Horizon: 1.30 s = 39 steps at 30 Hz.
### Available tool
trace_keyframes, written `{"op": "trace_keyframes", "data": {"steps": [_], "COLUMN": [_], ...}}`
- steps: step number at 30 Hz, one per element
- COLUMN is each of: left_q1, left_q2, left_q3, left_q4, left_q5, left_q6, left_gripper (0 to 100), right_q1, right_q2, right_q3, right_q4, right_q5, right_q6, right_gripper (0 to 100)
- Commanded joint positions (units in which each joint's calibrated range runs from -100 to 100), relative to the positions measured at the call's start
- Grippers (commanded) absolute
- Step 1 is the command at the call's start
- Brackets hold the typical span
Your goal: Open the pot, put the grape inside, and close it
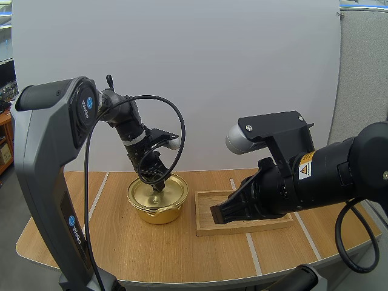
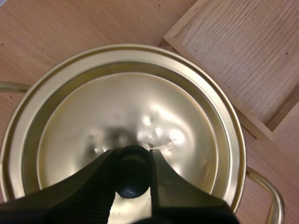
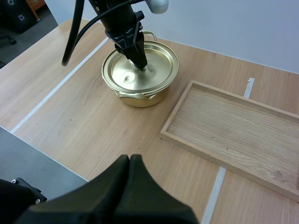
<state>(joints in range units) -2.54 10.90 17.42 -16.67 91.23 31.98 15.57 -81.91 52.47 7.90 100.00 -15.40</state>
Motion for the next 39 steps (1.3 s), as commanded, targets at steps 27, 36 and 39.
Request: {"op": "trace_keyframes", "data": {"steps": [27, 36, 39], "left_q1": [-0.18, -0.18, -0.18], "left_q2": [-7.7, -18.4, -22.2], "left_q3": [-8.4, -9.2, -9.2], "left_q4": [3.2, 4.2, 4.7], "left_q5": [8.8, 8.8, 8.8], "left_q6": [-1.8, -3.2, -4.2], "left_gripper": [100, 100, 100], "right_q1": [-0.2, -0.2, -0.2], "right_q2": [-0.5, -0.5, -0.5], "right_q3": [0.1, 0.1, 0.1], "right_q4": [0.0, 0.0, 0.0], "right_q5": [0.0, 0.0, 0.0], "right_q6": [-0.6, -0.6, -0.6], "right_gripper": [0, 0, 0]}}
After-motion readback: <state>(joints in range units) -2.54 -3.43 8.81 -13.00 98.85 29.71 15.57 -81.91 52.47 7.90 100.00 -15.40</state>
